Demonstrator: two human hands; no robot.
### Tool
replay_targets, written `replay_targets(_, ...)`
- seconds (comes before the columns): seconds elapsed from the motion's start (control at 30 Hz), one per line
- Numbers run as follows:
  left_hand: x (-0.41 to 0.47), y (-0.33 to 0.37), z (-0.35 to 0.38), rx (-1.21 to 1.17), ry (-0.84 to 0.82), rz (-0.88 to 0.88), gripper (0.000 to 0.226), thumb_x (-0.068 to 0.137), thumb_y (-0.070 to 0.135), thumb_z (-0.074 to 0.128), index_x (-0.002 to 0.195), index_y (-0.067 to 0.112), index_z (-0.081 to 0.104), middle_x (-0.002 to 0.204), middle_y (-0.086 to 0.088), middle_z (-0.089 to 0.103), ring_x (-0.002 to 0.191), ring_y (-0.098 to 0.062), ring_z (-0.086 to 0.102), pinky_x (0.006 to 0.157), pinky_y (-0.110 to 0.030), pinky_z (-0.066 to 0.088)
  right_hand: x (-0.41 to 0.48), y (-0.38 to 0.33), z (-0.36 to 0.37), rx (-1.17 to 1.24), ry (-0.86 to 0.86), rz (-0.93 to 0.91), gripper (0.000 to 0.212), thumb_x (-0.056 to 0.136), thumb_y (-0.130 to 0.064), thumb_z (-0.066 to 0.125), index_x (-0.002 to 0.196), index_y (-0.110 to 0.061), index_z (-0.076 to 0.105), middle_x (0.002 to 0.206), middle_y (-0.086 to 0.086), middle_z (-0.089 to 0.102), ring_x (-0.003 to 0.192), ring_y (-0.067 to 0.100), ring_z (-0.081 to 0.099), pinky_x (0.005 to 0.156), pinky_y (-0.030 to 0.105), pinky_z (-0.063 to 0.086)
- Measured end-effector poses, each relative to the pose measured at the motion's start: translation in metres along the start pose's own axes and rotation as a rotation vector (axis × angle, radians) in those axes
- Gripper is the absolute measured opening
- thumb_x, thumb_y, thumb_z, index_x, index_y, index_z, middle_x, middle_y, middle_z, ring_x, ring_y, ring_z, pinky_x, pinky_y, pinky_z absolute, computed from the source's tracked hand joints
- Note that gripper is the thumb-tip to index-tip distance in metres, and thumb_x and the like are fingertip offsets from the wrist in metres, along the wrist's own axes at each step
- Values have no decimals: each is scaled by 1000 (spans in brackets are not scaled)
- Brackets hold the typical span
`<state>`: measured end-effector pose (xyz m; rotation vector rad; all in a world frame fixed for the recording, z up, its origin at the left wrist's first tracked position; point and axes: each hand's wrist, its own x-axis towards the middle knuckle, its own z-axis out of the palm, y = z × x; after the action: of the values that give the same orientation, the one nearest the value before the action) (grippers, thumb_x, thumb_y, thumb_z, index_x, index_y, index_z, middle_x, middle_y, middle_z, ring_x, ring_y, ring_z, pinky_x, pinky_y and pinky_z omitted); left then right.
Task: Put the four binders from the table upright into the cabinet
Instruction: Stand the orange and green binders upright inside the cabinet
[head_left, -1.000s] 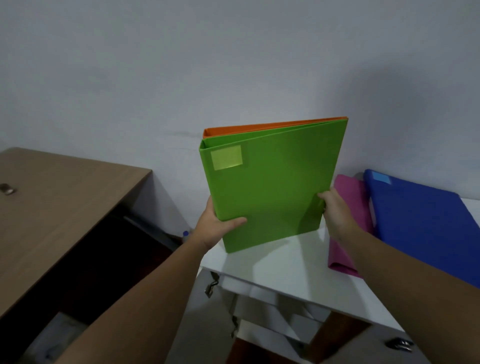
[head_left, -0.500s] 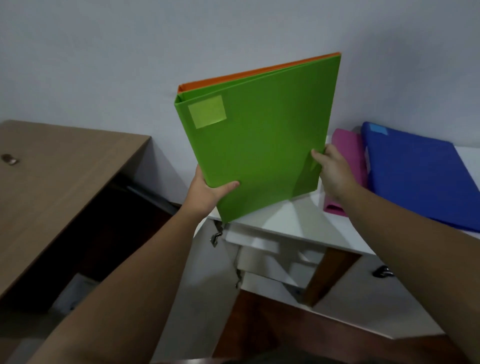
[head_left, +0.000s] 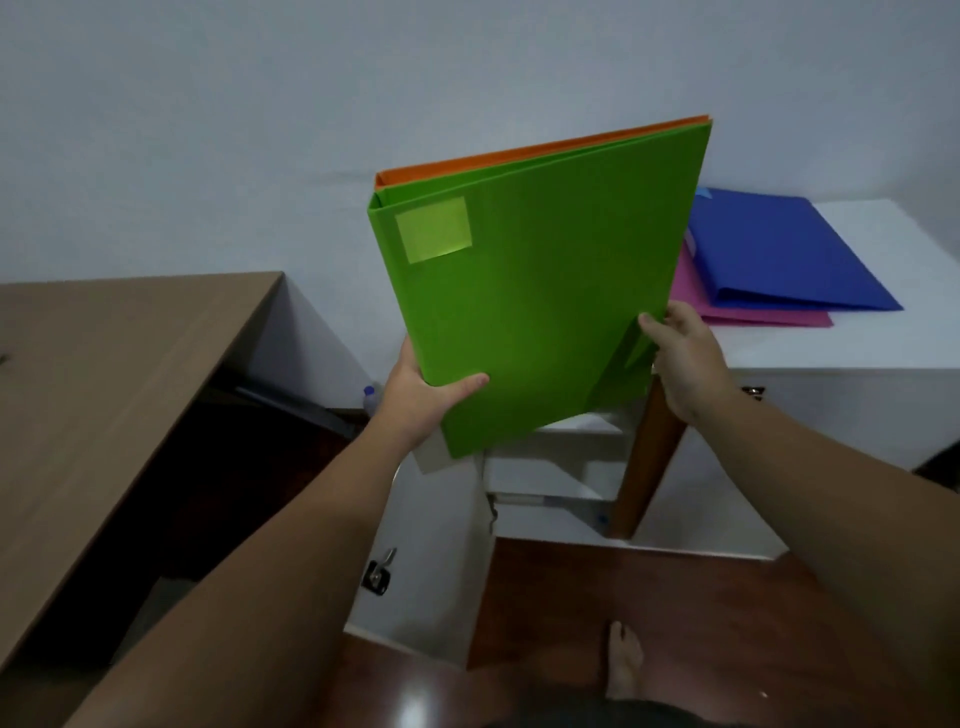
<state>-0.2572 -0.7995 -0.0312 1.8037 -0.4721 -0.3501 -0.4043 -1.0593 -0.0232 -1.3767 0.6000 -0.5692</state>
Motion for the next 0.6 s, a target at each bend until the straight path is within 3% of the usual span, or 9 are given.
replay_targets(0.07, -22, -13, 2, -10, -5, -30, 87, 67, 20, 89, 141, 17, 42, 117, 9, 64, 108, -9, 64, 85, -21, 56, -23, 13, -4, 7, -4, 20, 14, 93, -23, 55, 106, -22, 61, 107, 0, 69, 100, 18, 66, 77, 30, 53)
replay_targets(0.17, -53, -35, 8, -18, 1, -48, 76, 68, 17, 88, 132, 21, 47, 108, 19, 62, 90, 16, 62, 66, 1, 49, -48, 30, -11, -32, -15, 64, 15, 95, -23, 53, 107, -27, 60, 112, 1, 67, 104, 19, 64, 85, 35, 51)
replay_targets(0.33, -93, -72, 24, -38, -2, -114, 85, 64, 25, 90, 137, 24, 46, 115, 17, 62, 104, 6, 57, 70, -3, 49, -75, 61, -25, -127, -97, 146, 16, 97, -28, 51, 107, -39, 56, 117, -9, 60, 109, 14, 57, 89, 33, 42)
replay_targets(0.43, -112, -105, 36, -26, -19, -155, 86, 58, 40, 87, 134, 20, 52, 114, 17, 67, 106, 2, 63, 70, -2, 50, -80, 98, -36, -187, -149, 205, 23, 98, -27, 50, 120, -31, 50, 110, -18, 55, 105, 13, 54, 86, 31, 42)
replay_targets(0.53, -122, -143, 52, 11, -12, -205, 82, 57, 45, 87, 129, 20, 56, 111, 19, 70, 108, 6, 63, 78, -7, 52, -75, 141, -48, -247, -199, 267, 33, 99, -19, 48, 132, -16, 46, 113, -8, 55, 105, 17, 53, 82, 30, 44)
replay_targets(0.6, -121, -170, 65, 32, -5, -226, 85, 58, 44, 87, 131, 13, 56, 115, 12, 69, 111, -1, 64, 89, -17, 55, -66, 171, -55, -303, -246, 287, 36, 99, -17, 48, 134, -12, 46, 121, 2, 55, 105, 19, 55, 77, 23, 46)
